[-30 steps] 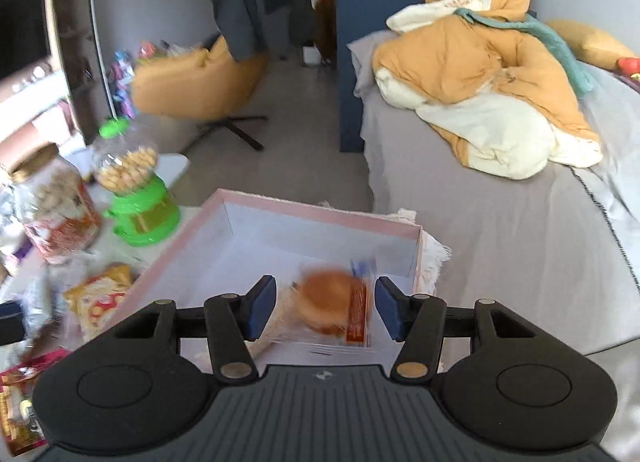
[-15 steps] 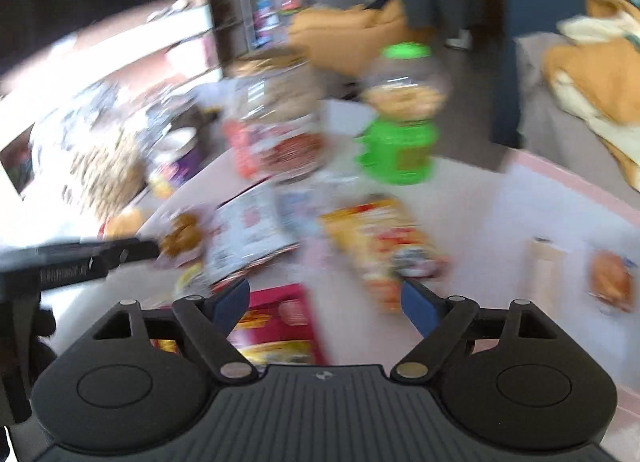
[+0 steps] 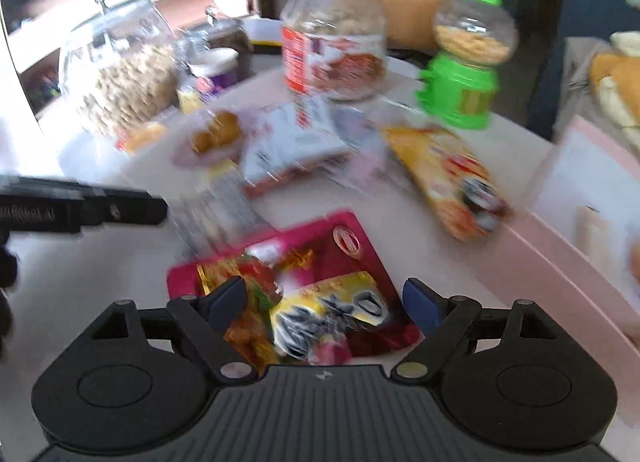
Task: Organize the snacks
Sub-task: 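Move the left tool to the white-red packet while the right moves to the red bag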
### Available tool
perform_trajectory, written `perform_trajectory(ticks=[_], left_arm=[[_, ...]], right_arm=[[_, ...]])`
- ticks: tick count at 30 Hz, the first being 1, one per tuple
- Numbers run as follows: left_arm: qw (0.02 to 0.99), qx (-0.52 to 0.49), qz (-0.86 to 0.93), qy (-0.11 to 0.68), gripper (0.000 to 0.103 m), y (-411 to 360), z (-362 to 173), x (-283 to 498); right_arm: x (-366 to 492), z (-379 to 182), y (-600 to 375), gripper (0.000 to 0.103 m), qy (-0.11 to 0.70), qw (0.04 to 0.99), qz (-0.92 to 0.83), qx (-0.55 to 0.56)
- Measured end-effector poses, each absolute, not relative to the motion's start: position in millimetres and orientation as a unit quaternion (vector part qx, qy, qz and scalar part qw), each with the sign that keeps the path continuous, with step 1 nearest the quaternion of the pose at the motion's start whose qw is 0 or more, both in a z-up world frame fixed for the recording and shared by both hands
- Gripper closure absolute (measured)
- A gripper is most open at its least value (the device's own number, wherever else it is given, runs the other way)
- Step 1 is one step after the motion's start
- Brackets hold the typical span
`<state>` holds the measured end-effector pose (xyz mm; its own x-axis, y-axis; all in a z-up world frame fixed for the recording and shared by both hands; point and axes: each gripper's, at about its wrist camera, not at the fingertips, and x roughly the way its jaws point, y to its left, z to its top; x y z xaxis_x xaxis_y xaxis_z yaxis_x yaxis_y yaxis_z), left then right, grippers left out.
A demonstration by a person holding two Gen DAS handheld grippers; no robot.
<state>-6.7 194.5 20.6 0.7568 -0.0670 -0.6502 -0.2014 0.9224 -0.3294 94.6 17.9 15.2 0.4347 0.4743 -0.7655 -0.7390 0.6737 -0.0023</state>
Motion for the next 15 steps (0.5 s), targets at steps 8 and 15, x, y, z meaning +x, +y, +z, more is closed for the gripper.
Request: perform_trajectory(ticks=[8,15], left_arm=[[0.930,-0.055,0.100,0.350,0.063,164.7,22.2,2.6],[0.924,-0.069,0.101,0.362,0.063,173.4,17.4,0.3]], right_arm=[[83.8,14.9,-32.0,0.017,0.382,0.848,0.330,-0.162],[67.3,20.6,-28.4,0.017,0.362,0.857,0.332,-0.155]])
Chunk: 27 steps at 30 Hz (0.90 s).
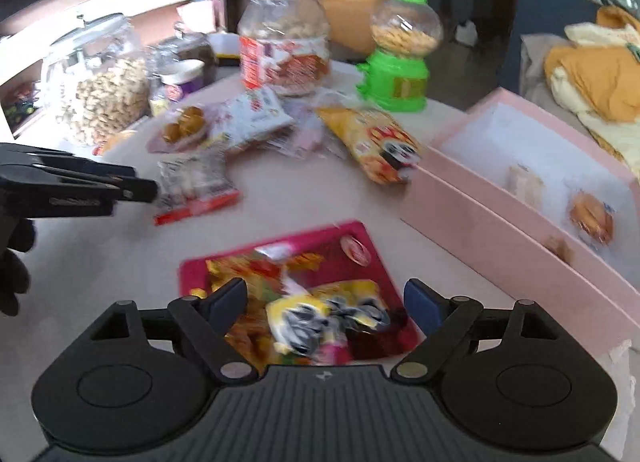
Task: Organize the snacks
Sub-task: 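Move the left tool to the white-red packet while the right moves to the red bag, then close the left tool on the white-and-red snack packet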
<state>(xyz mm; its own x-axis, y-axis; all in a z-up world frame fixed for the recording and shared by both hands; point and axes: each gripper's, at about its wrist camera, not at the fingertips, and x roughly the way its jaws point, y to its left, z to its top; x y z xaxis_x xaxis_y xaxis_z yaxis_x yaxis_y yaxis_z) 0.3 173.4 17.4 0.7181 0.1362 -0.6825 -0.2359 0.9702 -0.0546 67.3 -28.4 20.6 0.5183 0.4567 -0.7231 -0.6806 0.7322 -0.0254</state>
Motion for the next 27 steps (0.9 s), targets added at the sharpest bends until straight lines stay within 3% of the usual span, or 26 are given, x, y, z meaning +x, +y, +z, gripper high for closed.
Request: perform_trajectory(ticks=[8,13,16,23,27], left_arm=[[0.924,-0.080,0.097,0.361,0.063,179.7,19.2,-3.3],[0.925,-0.102,0.099,0.352,0.063,192.8,22.0,-11.2],[0.925,-0.132,0.109,0.340,0.064,208.2,25.4,-20.4],[0.922,-0.161,0.097,0.338,0.064,213.6,28.5,-28.6],[0.933,-0.129,0.085,0.326,0.064,190.6,37.9,-34.5]], right_arm=[[75.5,31.8,20.6,0.018,0.331,0.866,0.342,-0.156],[98.6,24.6,54.0,0.037,0.323,0.877,0.311,-0.170],[106.5,15.2,70.4,0.043,0.346,0.867,0.314,-0.176],[65.0,13.4,69.3,0.041,0.368,0.821,0.402,-0.172],[38.2,13.6,40.4,0.030,0.331,0.838,0.376,-0.219]])
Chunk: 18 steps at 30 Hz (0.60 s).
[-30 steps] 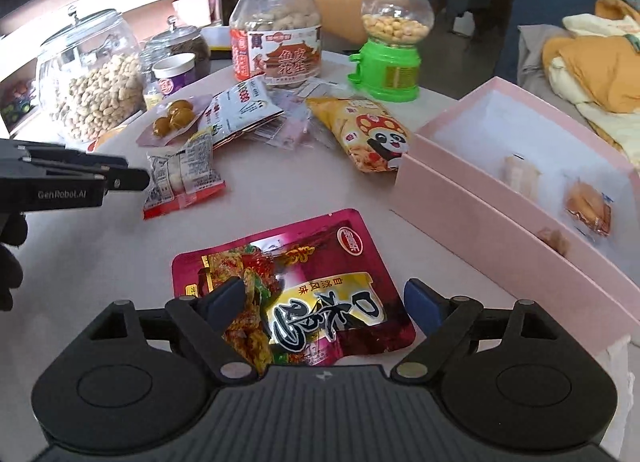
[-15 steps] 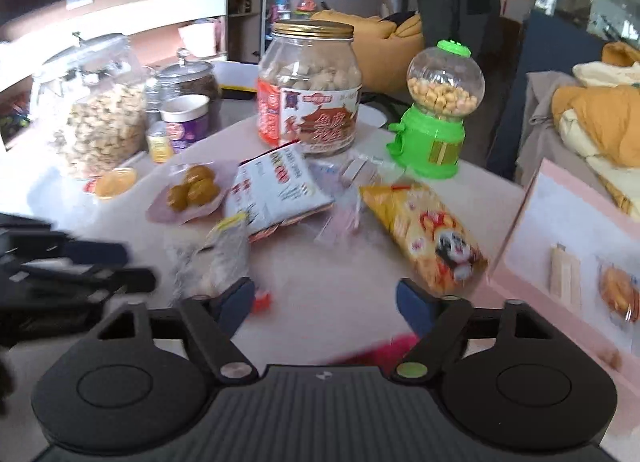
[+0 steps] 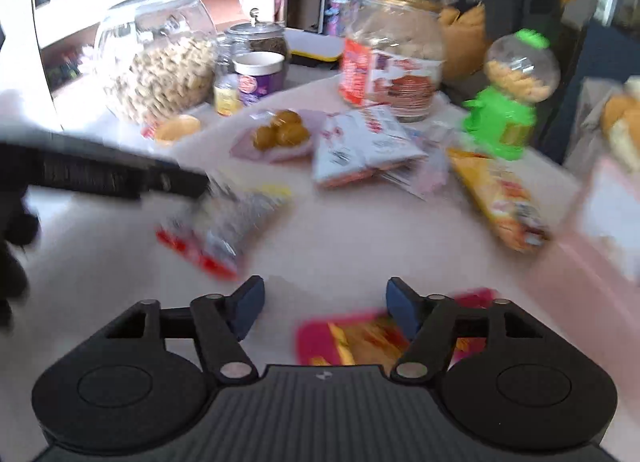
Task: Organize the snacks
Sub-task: 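Close the left tool on the white-and-red snack packet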
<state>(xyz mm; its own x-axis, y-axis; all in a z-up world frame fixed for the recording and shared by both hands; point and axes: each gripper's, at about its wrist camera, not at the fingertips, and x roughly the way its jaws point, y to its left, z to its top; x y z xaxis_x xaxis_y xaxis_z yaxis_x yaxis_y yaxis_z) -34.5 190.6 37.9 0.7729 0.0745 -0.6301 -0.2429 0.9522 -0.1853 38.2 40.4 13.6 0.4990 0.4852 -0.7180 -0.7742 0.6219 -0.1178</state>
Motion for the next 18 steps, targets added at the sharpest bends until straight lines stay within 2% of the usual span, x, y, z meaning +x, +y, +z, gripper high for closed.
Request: perform_trajectory(ticks=[2,7,10,16,18], left_arm=[[0.936,-0.106,0.074,0.328,0.064,176.4,40.3,-33.5],[0.933,-0.026,0.073,0.350,0.063,137.8,30.1,-17.6],[0.933,0.007,0.066,0.352,0.055,123.2,23.9,-9.2],[0.938,-0.037,0.041,0.342,0.052,128.9,31.4,-12.4],[0.938,-0.041,0.078,0.335,0.056,136.2,33.2,-16.7]], right_arm=[[31.1,11.8,20.2,0.022,0.310,0.850,0.353,-0.239],[29.2,12.1,-34.5,0.022,0.304,0.878,0.288,-0.233],[34.7,14.1,-66.2,0.022,0.327,0.887,0.275,-0.177],[37.5,8.8,-100.6,0.019,0.348,0.897,0.264,-0.074],[34.7,7.5,-103.7,0.019,0.343,0.901,0.258,-0.058]])
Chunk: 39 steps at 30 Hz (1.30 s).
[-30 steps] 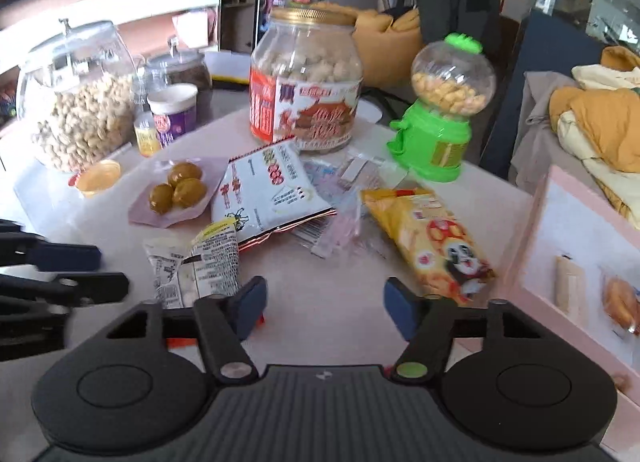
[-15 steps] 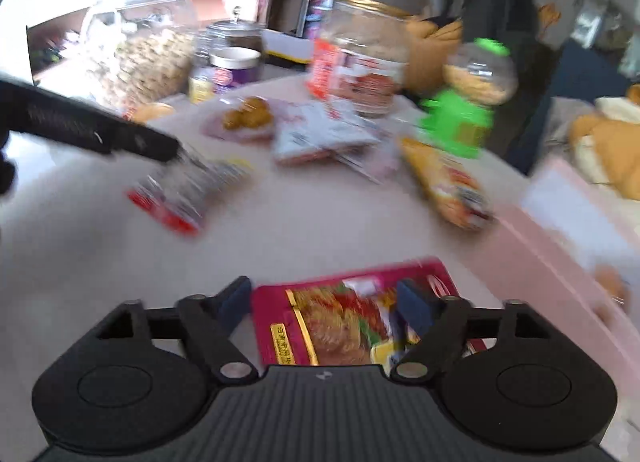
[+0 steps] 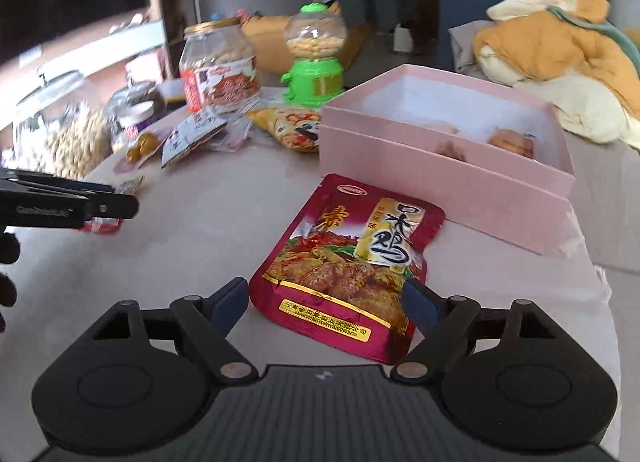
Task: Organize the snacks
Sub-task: 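Close the left tool on the white-and-red snack packet, then close the right tool on the red chicken snack bag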
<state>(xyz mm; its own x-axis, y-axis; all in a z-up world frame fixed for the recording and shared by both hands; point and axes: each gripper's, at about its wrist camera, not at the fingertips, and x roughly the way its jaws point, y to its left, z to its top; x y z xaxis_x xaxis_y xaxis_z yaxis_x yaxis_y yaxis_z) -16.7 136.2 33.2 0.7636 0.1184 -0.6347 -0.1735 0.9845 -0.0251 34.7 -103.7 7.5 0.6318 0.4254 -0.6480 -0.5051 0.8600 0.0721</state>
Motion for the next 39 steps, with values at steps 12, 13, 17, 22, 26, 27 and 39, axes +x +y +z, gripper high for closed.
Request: perform_trajectory(ticks=[12,13,17,22,26,27,39], left_arm=[[0.936,-0.086,0.058,0.337,0.056,149.3,17.4,3.7],[0.938,-0.085,0.049,0.333,0.056,146.3,16.4,7.3],[0.940,-0.080,0.024,0.330,0.056,136.2,13.9,17.1],[0.941,-0.057,0.021,0.332,0.054,127.6,16.0,26.2],[0.944,-0.028,0.012,0.329,0.054,116.6,17.7,29.9],[0.945,-0.023,0.011,0.326,0.054,114.5,19.0,28.5],[0.939,0.088,-0.010,0.333,0.039,68.7,11.1,29.0]], right_arm=[[50.5,17.6,-135.3,0.019,0.356,0.904,0.232,0.051],[56.0,12.8,-136.9,0.019,0.374,0.895,0.234,0.068],[63.3,5.7,-124.2,0.014,0.388,0.891,0.222,0.075],[76.1,3.0,-86.9,0.005,0.394,0.899,0.189,0.000],[83.1,-3.7,-63.5,0.000,0.388,0.906,0.161,-0.047],[83.7,-5.5,-58.9,0.000,0.382,0.909,0.156,-0.059],[69.6,-4.4,-81.6,0.000,0.373,0.906,0.191,-0.051]])
